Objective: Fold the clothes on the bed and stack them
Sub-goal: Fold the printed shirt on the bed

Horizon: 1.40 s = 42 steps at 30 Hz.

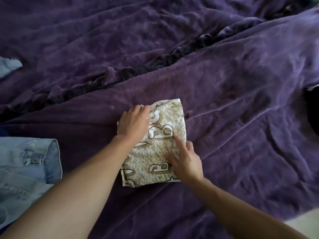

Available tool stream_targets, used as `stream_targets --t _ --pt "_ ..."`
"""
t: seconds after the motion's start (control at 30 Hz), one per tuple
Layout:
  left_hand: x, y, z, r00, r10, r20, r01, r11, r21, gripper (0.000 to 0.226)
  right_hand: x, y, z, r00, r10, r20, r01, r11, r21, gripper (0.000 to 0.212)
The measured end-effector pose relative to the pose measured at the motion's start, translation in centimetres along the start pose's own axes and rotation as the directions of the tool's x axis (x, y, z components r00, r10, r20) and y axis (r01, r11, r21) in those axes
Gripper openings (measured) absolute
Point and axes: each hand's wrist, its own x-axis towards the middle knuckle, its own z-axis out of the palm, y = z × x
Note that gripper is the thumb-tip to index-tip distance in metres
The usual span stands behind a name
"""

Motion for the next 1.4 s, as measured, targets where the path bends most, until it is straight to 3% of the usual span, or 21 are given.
stream_targets --t 0.2,0.5,0.67,0.83,1.0,1.07,1.13,1.27,1.4 --pt "-2.7 5.2 -3.8 0.981 0.037 -0.191 -0.043 0.999 -0.028 0.034 -0.1 2.8 -7.8 0.955 -0.28 -0.092 0.263 0.95 -0.167 0.068" --pt "2.0 24.8 -6.5 0.91 0.104 -0.401 -0.189 0.966 -0.177 0.031 2.6 15.9 -24.9 0.917 -0.334 -0.217 0.281 0.928 -0.244 0.065" --pt "6.8 37.7 -6.4 0.902 0.108 -0.418 -0.221 0.947 -0.232 0.027 4.6 25.0 -35.2 0.905 -0.338 -0.257 0.27 0.926 -0.265 0.067" --pt "11.6 51.0 -7.3 0.939 0.104 -0.329 -0.217 0.919 -0.33 0.026 4.5 33.1 -46.2 0.932 -0.235 -0.274 0.152 0.944 -0.292 0.068" --pt "15.5 60.9 -4.2 0.983 0.135 -0.127 -0.173 0.91 -0.376 0.032 4.9 41.2 -51.9 0.974 -0.04 -0.223 -0.028 0.956 -0.293 0.07" --pt "16.7 63.1 -1.4 0.988 0.143 -0.057 -0.154 0.905 -0.397 0.039 5.1 44.4 -52.4 0.982 0.052 -0.184 -0.112 0.935 -0.336 0.07" --pt "17.5 64.0 1.9 0.989 0.139 -0.043 -0.145 0.952 -0.27 0.052 5.3 47.0 -51.9 0.974 0.087 -0.208 -0.164 0.905 -0.392 0.067" --pt "16.7 63.6 7.0 0.969 0.235 -0.081 -0.24 0.969 -0.055 0.059 5.5 49.7 -47.4 0.956 -0.089 -0.279 -0.036 0.91 -0.414 0.054" --pt "16.5 62.8 9.5 0.978 0.198 0.059 -0.197 0.98 -0.031 0.062 5.8 51.2 -44.5 0.986 0.002 -0.168 -0.071 0.911 -0.405 0.069"
